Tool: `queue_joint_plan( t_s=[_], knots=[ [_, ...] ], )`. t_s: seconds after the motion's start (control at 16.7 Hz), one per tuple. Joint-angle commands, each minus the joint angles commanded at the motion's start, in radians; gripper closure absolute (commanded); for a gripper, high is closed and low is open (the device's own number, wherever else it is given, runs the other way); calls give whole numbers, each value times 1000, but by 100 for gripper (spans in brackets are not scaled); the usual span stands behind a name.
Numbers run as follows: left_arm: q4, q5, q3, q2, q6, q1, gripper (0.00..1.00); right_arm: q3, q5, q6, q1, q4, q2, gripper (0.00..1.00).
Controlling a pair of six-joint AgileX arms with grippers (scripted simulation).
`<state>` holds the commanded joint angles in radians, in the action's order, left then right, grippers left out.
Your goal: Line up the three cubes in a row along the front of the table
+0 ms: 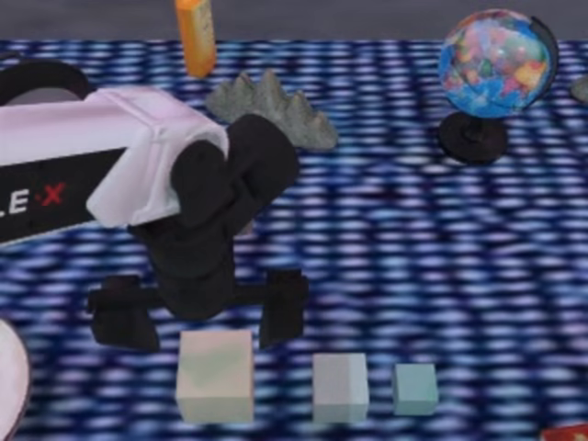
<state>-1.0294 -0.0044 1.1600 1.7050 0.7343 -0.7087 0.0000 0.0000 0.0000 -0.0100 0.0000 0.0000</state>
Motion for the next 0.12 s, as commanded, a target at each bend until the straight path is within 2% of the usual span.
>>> queue_joint_plan(
  t_s=[0.12],
  knots=[
    [-16, 0, 12, -12, -1, 2, 0, 0, 0, 0, 0, 0, 0, 0]
  ],
)
